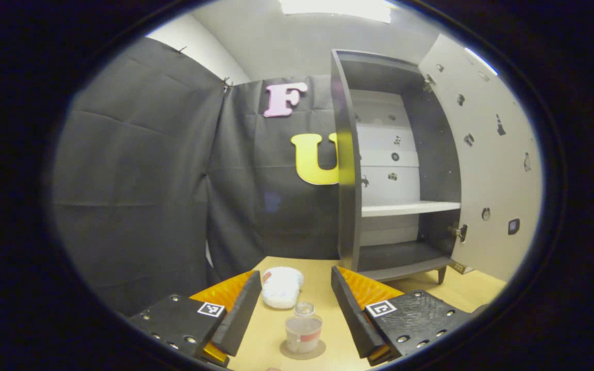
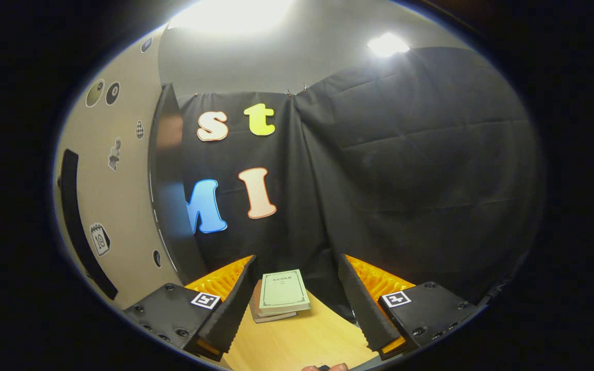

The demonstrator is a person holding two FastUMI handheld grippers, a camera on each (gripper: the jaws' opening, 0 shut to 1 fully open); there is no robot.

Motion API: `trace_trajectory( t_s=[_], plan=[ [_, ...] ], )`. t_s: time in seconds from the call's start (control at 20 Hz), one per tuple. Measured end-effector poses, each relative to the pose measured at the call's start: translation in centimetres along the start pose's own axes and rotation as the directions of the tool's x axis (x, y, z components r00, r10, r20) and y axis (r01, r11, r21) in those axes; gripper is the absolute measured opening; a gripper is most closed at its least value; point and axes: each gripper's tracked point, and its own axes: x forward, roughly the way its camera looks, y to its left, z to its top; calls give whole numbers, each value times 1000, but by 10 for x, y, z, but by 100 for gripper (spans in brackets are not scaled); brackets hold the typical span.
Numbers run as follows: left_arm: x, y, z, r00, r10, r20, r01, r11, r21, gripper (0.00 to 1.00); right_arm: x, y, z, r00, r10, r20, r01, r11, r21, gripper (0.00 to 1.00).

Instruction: Open the cabinet door with the right hand, grasp the bottle in the cabinet with the left hand and place it on the coaster, then close the cabinet door with the right hand.

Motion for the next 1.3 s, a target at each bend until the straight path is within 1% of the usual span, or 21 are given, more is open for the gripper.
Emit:
trace_trajectory(
  t_s=[0.1,0.2,0.25,0.3,0.4,0.5,0.55,0.6,0.65,0.7,0.8,0.85,0.9,0.95,1.0,1.05,1.1,1.2,1.25,1.3],
  plan=[
    [-21,4,24,1000,21,-19,-22,998,-53,82,-12,18,0,996,81,-29,-81,997,-9,98],
    [-40,11,51,999,41,-27,-44,993,-108,83,-27,22,2,992,108,-66,-108,994,-4,98],
    [-48,20,64,997,64,-41,-68,990,-127,82,-36,29,5,989,126,-75,-127,992,-1,98],
    [-55,25,74,995,72,-66,-81,986,-145,83,-42,36,10,987,143,-69,-144,990,-4,98],
    [-65,18,88,994,31,-107,-48,985,-164,82,-52,49,19,983,174,-48,-176,984,-31,98],
    [-70,25,107,992,42,-118,-59,988,-146,84,-56,56,22,981,186,-49,-189,981,-55,98],
    [-73,29,118,993,50,-107,-65,989,-134,82,-58,65,23,978,203,-53,-206,977,-58,98],
    [-75,31,128,993,53,-101,-66,990,-124,83,-61,74,25,972,231,-55,-233,971,-54,98],
    [-77,30,135,994,56,-96,-67,991,-120,85,-63,84,27,964,259,-57,-261,964,-44,98],
    [-79,30,143,994,58,-96,-70,990,-121,82,-66,92,31,958,283,-56,-284,958,-27,98],
    [-80,33,158,994,78,-72,-85,991,-106,83,-70,104,36,946,320,-61,-319,948,18,98],
    [-82,34,165,995,85,-57,-90,992,-89,83,-67,103,38,946,319,-63,-317,948,31,92],
    [-83,35,169,995,87,-46,-91,993,-73,83,-68,104,42,944,325,-62,-323,945,40,97],
    [-85,33,173,996,82,-36,-84,995,-61,82,-67,107,45,940,336,-56,-334,942,44,98],
    [-85,32,174,996,78,-34,-79,995,-55,82,-69,111,49,935,351,-47,-349,936,42,97],
    [-84,31,172,997,75,-35,-76,996,-54,82,-69,115,49,931,360,-54,-359,933,34,92],
    [-84,31,172,997,71,-35,-72,996,-54,82,-70,118,48,928,367,-57,-367,930,12,96],
    [-85,29,173,998,60,-22,-61,998,-31,82,-74,124,54,932,361,-43,-362,931,-40,95],
    [-85,27,173,998,58,-21,-59,998,-21,83,-77,130,53,930,366,-43,-368,928,-52,96],
    [-84,25,173,998,50,-25,-50,999,-20,82,-79,138,50,924,379,-53,-382,923,-47,95]
  ],
)
